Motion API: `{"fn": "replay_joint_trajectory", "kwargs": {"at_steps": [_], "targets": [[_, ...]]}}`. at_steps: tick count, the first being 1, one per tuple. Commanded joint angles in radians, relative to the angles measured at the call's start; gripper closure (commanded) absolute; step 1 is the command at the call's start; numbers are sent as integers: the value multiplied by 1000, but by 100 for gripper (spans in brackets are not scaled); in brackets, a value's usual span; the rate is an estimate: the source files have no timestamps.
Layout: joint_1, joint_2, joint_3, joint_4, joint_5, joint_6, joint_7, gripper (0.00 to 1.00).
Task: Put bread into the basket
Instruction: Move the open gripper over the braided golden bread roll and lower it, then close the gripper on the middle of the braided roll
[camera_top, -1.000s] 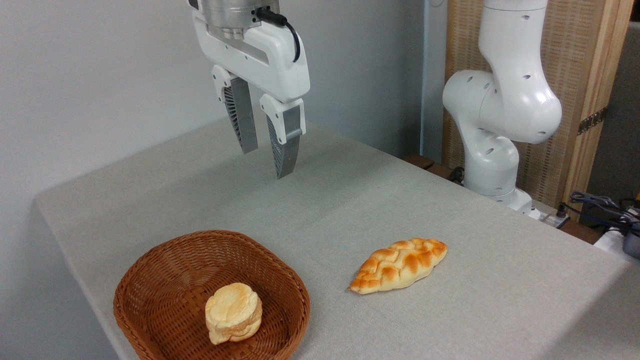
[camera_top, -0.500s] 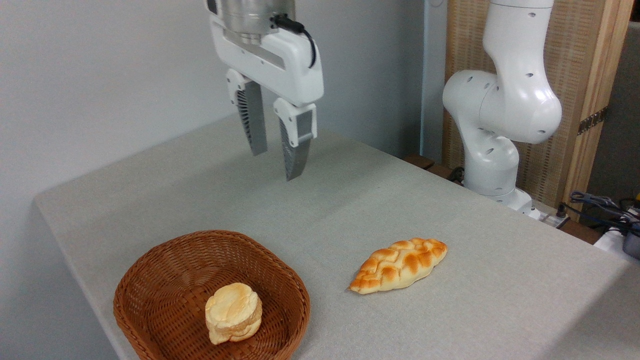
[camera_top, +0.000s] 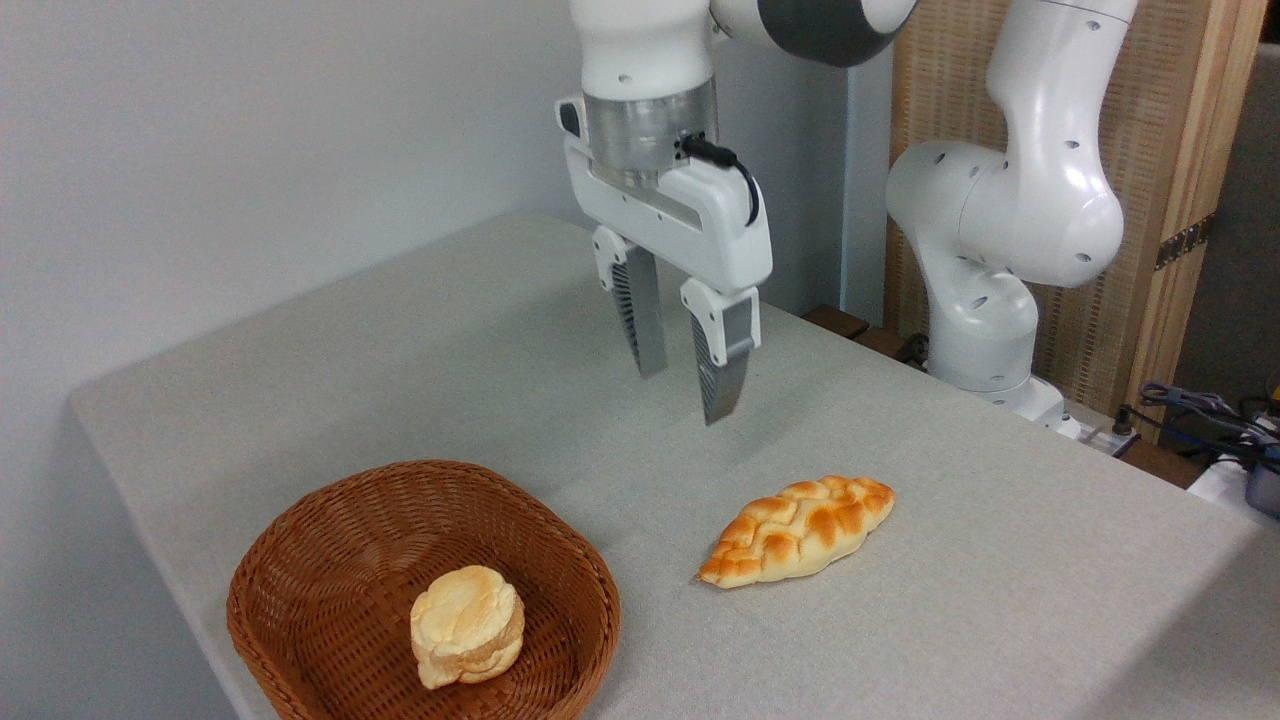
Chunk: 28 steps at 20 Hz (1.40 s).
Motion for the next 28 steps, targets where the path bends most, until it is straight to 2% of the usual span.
{"fn": "replay_joint_trajectory", "kwargs": {"at_steps": [1, 5, 7, 13, 17, 20, 21, 22, 23, 25, 28], "targets": [[-7, 3, 78, -30, 94, 21, 48, 0], [-7, 27, 142, -50, 125, 24, 80, 0], [-7, 34, 145, -88, 125, 34, 82, 0], [-8, 50, 145, -205, 125, 183, 82, 0], [-7, 52, 147, -213, 129, 188, 94, 0], [-8, 58, 147, -233, 189, 195, 109, 0], [-10, 61, 147, -239, 191, 211, 109, 3], [-10, 64, 146, -244, 191, 228, 109, 17], [-10, 66, 145, -244, 192, 232, 109, 26], [-11, 72, 145, -244, 191, 234, 112, 53], [-11, 75, 147, -242, 191, 234, 112, 61]]}}
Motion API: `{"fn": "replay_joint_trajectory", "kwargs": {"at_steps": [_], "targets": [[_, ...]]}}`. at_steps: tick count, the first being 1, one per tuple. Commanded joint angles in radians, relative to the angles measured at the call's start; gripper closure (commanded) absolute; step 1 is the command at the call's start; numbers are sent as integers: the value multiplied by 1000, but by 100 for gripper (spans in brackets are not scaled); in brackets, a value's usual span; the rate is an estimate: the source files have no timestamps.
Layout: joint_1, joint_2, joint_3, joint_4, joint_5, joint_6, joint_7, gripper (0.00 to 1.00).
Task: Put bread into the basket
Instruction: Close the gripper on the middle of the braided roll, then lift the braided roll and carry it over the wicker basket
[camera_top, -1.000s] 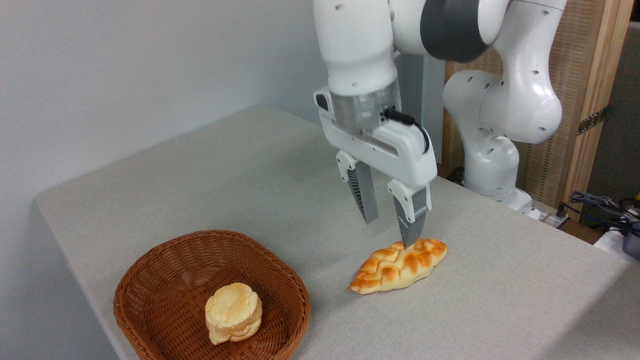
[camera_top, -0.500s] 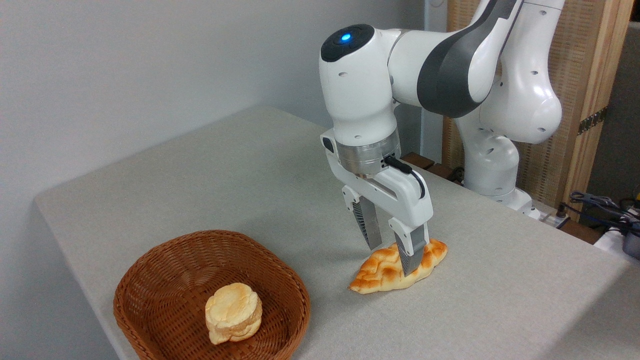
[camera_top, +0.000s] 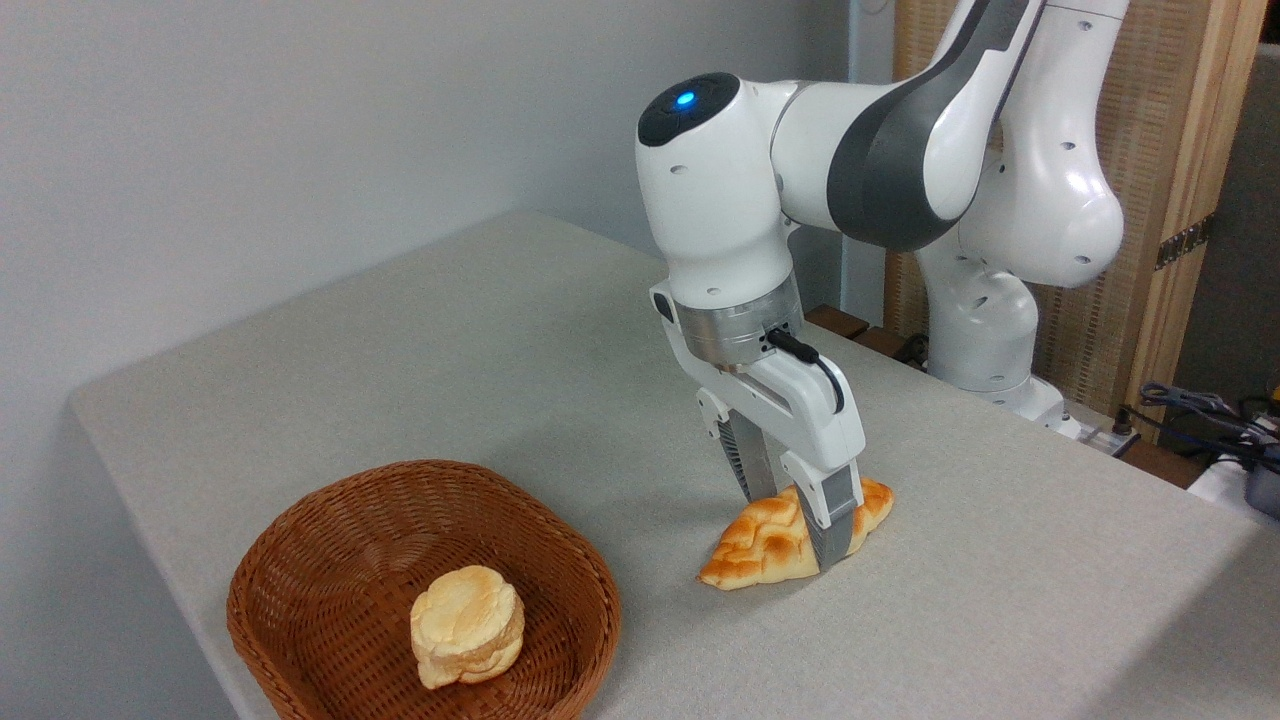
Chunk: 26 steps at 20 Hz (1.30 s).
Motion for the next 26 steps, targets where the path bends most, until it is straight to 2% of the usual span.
{"fn": "replay_joint_trajectory", "kwargs": {"at_steps": [1, 6, 7, 8, 10, 12, 14, 16, 18, 21, 24, 25, 26], "targets": [[-8, 2, 10, -5, 16, 20, 16, 63], [-15, 13, 10, 16, 10, 19, 15, 66], [-15, 13, 10, 24, 9, 19, 15, 70], [-25, 14, 10, 33, 9, 17, 16, 75], [-73, 39, 10, 67, 12, 3, 9, 83], [-77, 39, 10, 111, 10, -56, 13, 83], [-81, 51, -1, 220, 15, -195, 15, 82], [-91, 124, -39, 381, 15, -330, 15, 82], [-91, 209, -46, 557, -3, -415, 13, 82], [-81, 328, -36, 748, -89, -435, 6, 79], [-78, 445, -1, 889, -183, -431, -40, 70], [-78, 477, -1, 923, -192, -428, -75, 64], [-78, 503, -1, 946, -192, -425, -100, 54]]}}
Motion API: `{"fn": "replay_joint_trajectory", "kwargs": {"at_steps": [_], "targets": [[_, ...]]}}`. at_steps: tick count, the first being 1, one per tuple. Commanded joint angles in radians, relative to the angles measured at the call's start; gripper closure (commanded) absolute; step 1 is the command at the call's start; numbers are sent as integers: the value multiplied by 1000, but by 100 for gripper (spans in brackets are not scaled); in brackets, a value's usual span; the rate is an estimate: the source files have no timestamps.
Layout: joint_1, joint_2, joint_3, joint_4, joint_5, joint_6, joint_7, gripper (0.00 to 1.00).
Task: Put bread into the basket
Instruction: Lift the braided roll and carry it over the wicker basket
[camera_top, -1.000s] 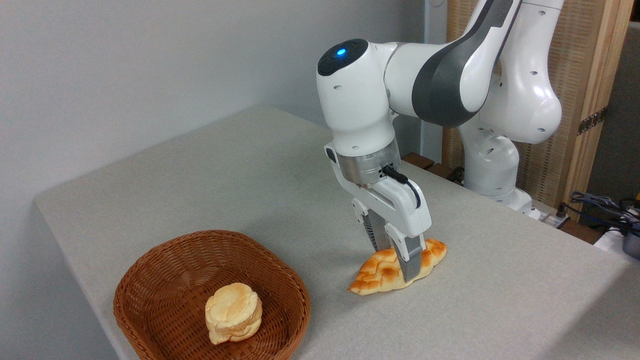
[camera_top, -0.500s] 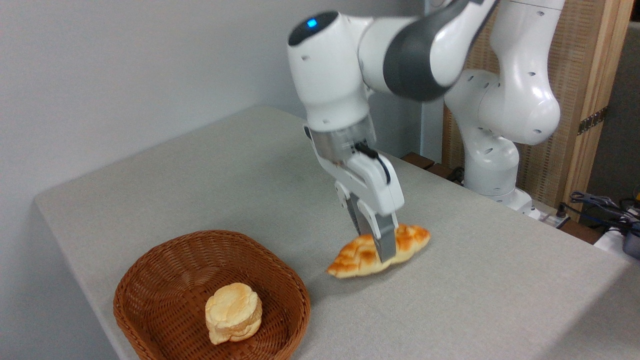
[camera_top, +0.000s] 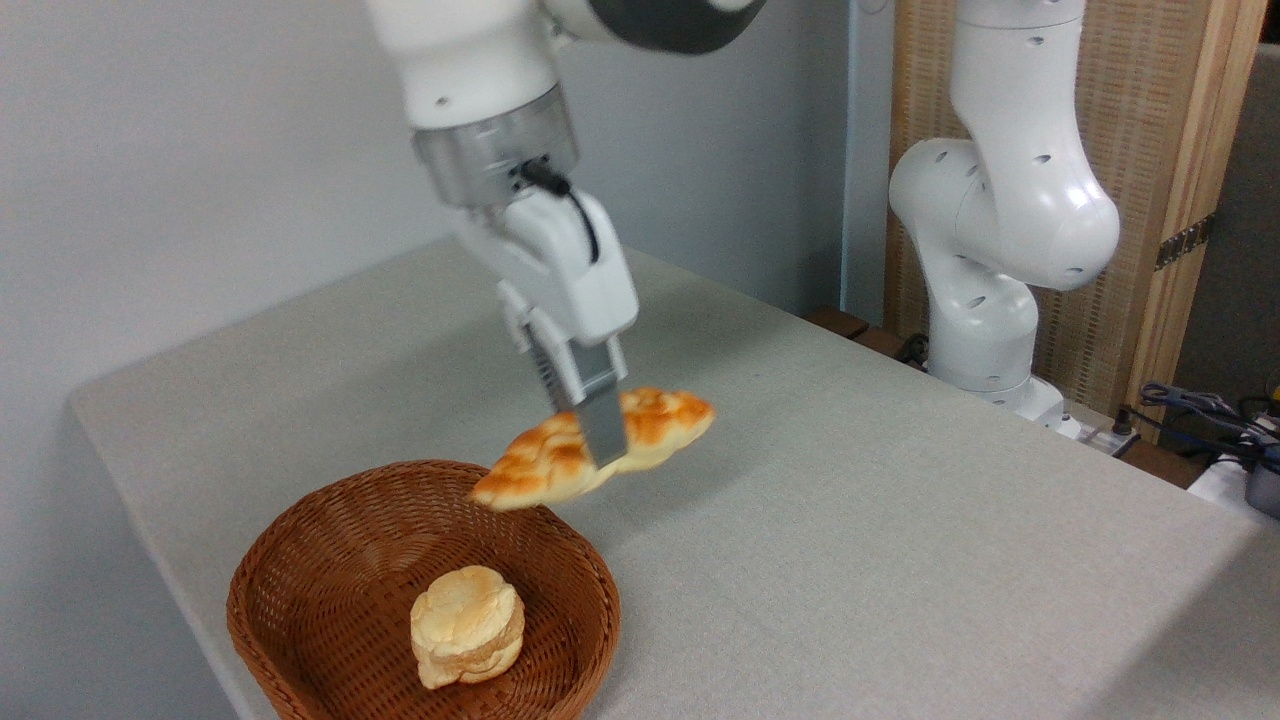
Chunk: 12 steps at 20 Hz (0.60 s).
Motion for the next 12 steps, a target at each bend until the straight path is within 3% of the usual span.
{"fn": "replay_joint_trajectory", "kwargs": {"at_steps": [1, 2, 3, 12], "targets": [[-1, 143, 13, 157, -42, -28, -75, 45], [-2, 150, 9, 157, -40, -17, -77, 30], [-4, 157, 7, 156, -37, -10, -83, 0], [-8, 196, 3, 169, -43, 96, -276, 0]]}}
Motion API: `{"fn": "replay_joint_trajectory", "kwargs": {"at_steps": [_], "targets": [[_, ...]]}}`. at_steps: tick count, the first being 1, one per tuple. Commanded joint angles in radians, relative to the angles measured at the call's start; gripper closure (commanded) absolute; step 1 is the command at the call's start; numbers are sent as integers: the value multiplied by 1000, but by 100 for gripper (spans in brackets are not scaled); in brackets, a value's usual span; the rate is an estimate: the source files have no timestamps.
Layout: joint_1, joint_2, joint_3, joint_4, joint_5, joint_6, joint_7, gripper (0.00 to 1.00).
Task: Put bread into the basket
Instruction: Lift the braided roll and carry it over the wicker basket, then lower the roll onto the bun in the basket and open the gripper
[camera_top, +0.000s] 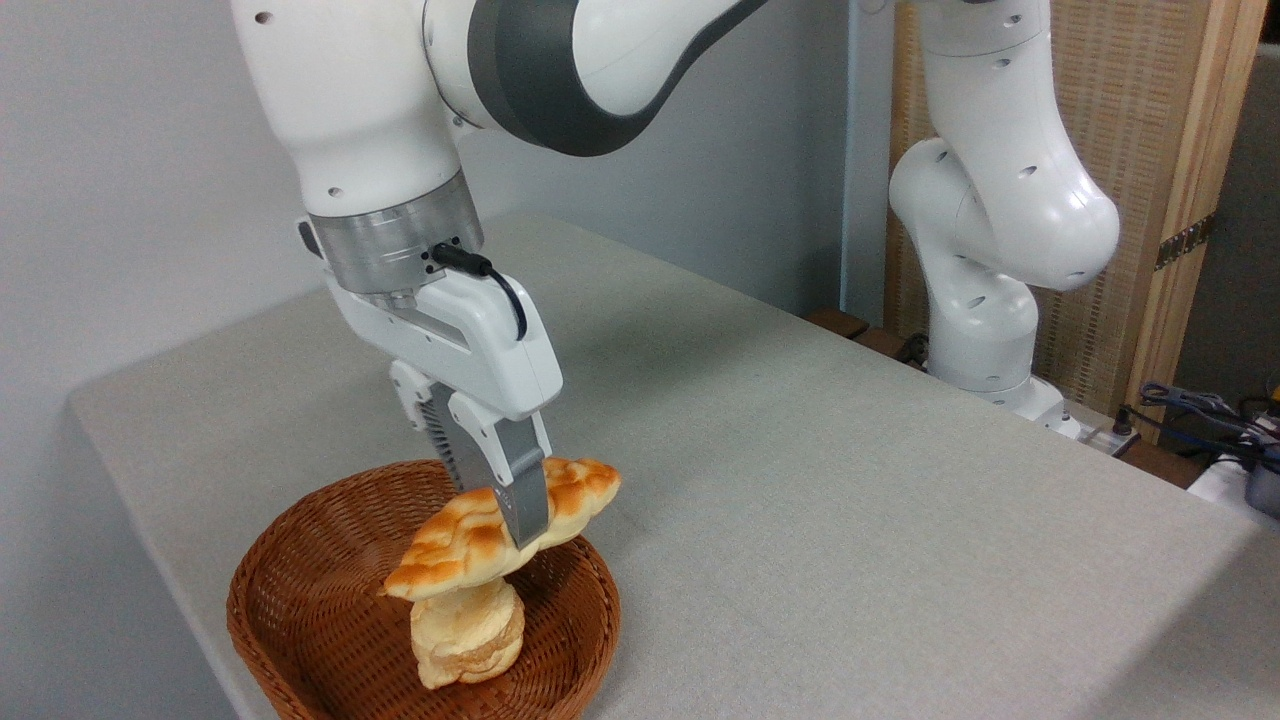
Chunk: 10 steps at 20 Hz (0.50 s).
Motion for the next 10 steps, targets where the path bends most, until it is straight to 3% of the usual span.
{"fn": "replay_joint_trajectory", "kwargs": {"at_steps": [1, 10], "targets": [[-6, 27, 1, 28, -19, 16, -58, 0], [-4, 21, -9, 31, -21, 15, -93, 0]]}}
